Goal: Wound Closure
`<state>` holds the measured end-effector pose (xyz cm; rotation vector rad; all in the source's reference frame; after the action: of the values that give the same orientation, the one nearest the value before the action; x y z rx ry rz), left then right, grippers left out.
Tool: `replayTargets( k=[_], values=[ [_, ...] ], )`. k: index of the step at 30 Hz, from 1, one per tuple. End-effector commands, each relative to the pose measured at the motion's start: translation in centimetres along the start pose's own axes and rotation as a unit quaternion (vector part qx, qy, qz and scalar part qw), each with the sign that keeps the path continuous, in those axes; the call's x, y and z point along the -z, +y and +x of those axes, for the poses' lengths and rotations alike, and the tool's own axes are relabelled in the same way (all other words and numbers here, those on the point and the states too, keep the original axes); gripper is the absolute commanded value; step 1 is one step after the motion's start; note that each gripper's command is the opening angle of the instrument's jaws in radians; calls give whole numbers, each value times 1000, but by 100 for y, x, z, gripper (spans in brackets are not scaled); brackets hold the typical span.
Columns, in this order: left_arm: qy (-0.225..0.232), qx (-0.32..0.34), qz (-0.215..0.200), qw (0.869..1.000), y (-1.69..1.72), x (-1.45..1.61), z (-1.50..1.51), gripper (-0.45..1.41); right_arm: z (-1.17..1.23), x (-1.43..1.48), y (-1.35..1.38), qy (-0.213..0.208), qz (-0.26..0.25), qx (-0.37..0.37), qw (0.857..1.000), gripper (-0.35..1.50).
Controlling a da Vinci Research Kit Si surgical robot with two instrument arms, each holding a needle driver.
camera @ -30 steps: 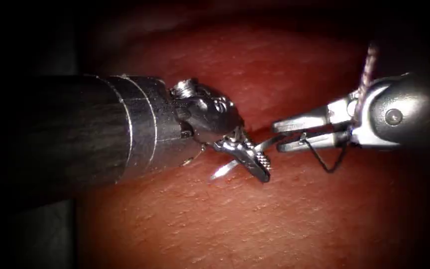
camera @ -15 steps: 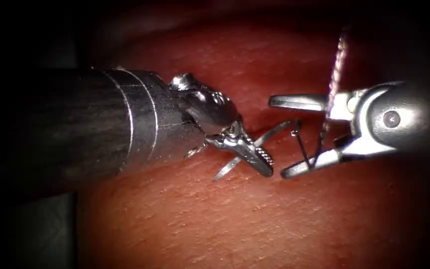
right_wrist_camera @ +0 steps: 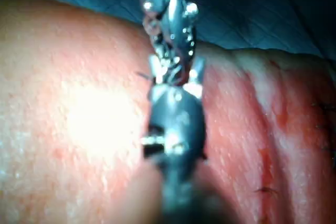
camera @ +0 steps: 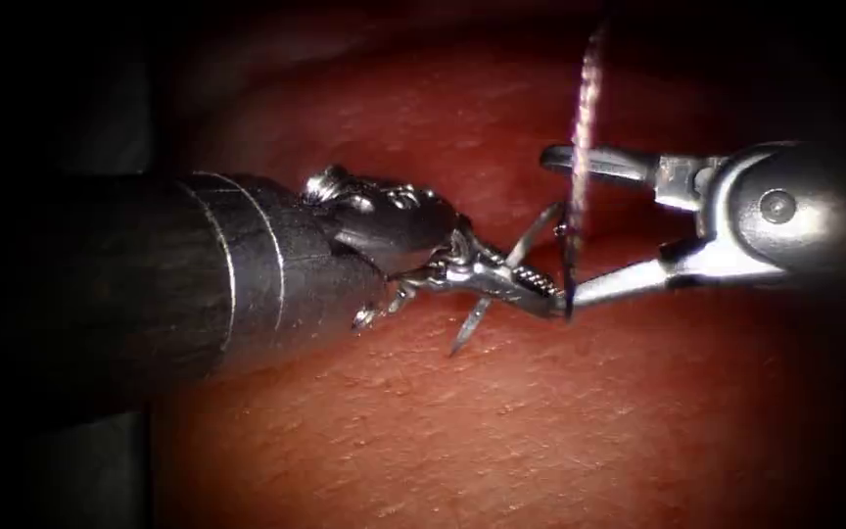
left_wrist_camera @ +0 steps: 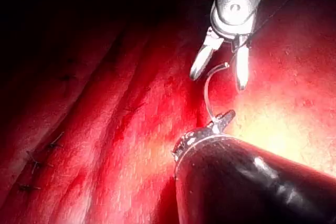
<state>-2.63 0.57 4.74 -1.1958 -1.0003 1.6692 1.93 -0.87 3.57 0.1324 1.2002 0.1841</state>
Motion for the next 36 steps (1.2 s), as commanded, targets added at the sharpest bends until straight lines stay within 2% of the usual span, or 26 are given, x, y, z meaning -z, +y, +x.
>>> replayTargets(
  k=[1,8,16,36],
  values=[
    [17,3,-1,1000,-3,-7,-2,-45,-3,-6,-6,3,-10,-15,1000,131],
    [88,15,2,996,9,-11,-9,-45,-3,-6,-3,-15,-56,-70,996,125],
    [124,23,9,992,20,-11,-16,-45,-3,-3,-3,-19,-77,-80,994,118],
    [133,30,25,990,14,6,-16,-45,-4,-2,-5,-21,-77,-79,994,108]
  ],
)
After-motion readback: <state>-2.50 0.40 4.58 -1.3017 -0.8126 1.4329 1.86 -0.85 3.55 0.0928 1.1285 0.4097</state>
